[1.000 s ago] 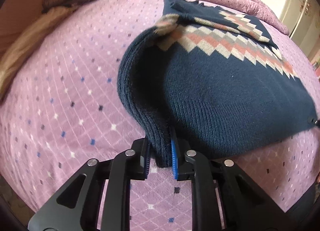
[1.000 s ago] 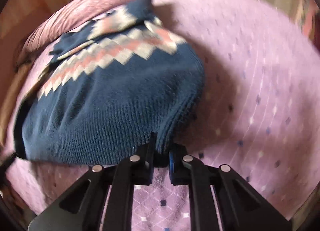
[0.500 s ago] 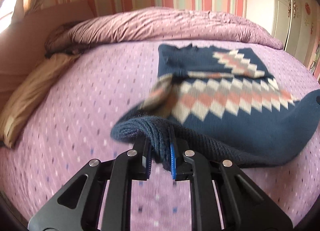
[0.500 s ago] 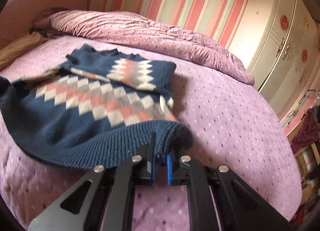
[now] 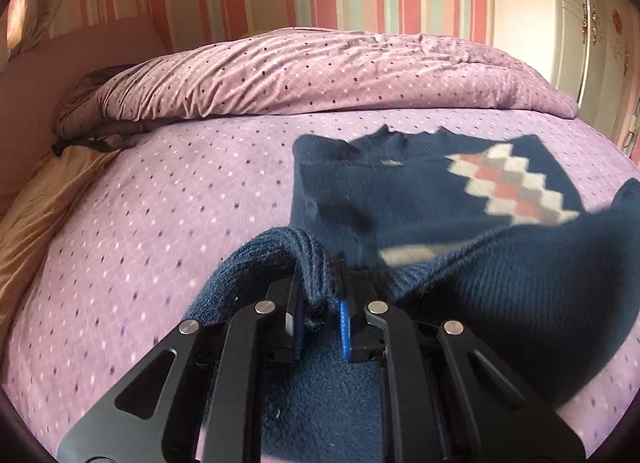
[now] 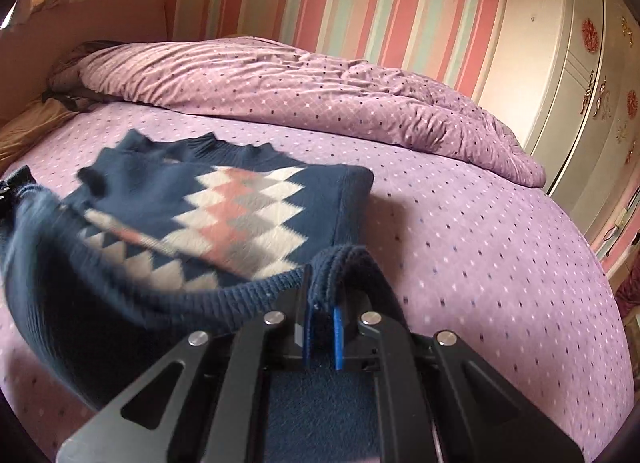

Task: Fold small clothes

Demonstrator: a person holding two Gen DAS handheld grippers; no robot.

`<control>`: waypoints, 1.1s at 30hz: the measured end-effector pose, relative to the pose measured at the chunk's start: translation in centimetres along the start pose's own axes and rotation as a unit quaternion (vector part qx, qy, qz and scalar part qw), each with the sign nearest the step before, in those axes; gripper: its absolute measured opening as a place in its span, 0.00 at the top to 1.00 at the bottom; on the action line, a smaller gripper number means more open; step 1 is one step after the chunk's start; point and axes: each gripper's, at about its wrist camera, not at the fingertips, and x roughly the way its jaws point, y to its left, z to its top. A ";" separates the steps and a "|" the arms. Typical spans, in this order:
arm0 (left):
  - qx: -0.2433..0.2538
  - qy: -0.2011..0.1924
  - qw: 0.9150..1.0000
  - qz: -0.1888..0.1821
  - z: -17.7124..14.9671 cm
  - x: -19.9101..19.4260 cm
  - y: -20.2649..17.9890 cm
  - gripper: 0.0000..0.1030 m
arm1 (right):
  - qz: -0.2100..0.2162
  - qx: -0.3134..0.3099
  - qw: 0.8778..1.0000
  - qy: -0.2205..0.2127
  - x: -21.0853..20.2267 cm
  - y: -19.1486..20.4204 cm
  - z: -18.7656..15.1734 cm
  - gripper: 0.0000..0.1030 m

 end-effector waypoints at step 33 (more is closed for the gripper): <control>0.035 0.072 0.997 0.019 12.8 18.2 1.3 0.76 | 0.005 0.025 0.993 0.113 20.2 -3.6 12.0 0.83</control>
